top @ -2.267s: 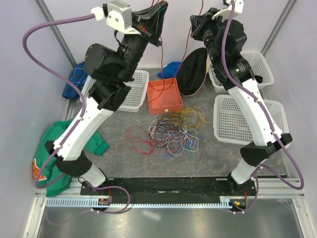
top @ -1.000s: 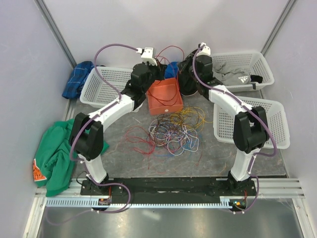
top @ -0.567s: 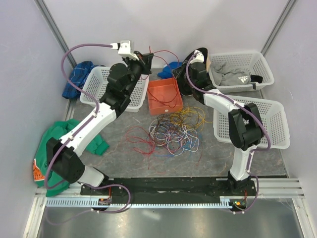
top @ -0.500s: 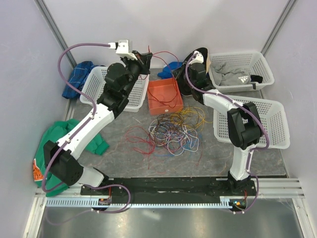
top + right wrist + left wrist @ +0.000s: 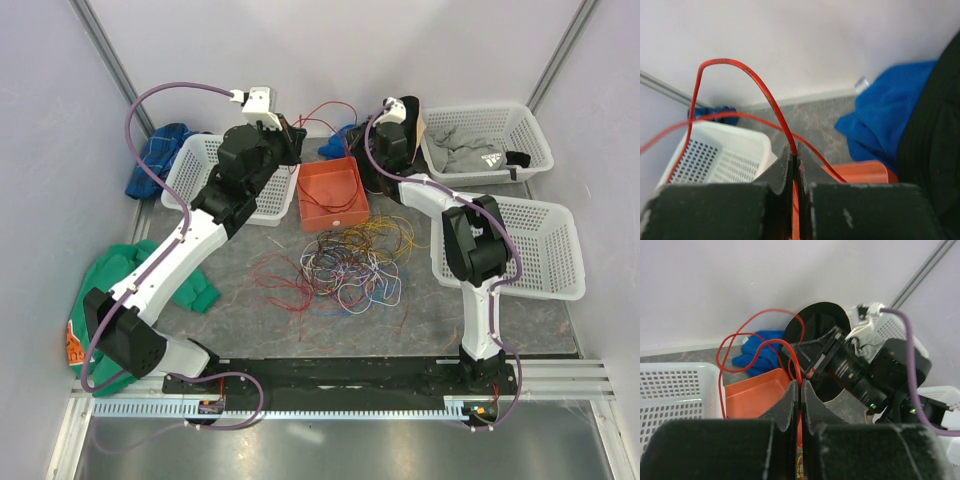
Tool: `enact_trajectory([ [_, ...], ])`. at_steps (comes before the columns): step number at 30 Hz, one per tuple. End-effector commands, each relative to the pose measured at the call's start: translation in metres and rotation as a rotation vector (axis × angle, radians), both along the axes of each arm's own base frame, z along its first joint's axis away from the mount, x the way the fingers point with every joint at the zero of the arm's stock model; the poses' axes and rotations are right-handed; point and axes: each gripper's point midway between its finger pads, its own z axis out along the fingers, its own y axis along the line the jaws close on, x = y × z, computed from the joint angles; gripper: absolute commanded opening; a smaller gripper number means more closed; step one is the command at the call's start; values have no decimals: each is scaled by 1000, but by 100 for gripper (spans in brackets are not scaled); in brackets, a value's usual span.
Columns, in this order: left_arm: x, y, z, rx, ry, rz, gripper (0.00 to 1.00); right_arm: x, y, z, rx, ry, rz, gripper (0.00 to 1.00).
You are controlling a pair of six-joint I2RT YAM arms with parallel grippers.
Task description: Untangle the cables
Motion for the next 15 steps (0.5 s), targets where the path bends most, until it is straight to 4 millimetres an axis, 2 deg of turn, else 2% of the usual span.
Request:
enact_trajectory([
  [1, -1, 14, 13, 7, -16, 59, 2, 12, 0, 87, 60, -229, -28, 0],
  [5, 5, 16, 4, 31, 21, 80, 2, 9, 0, 98, 32, -285, -35, 0],
  [6, 7, 14, 2, 33, 30, 80, 2, 9, 2, 90, 20, -281, -38, 0],
  [8, 7, 13, -2, 38, 53, 81, 2, 8, 3, 88, 8, -314, -43, 0],
  [9, 8, 14, -2, 35, 57, 84, 2, 10, 5, 71, -18, -304, -42, 0],
  [11, 9, 13, -6, 39, 76, 87, 2, 11, 6, 58, -23, -309, -44, 0],
  [12, 9, 13, -7, 41, 82, 89, 2, 13, 7, 38, -34, -281, -39, 0],
  [14, 9, 14, -8, 46, 91, 90, 2, 14, 9, 21, -43, -248, -33, 0],
  [15, 9, 14, -8, 48, 92, 92, 2, 14, 12, 5, -50, -208, -24, 0],
])
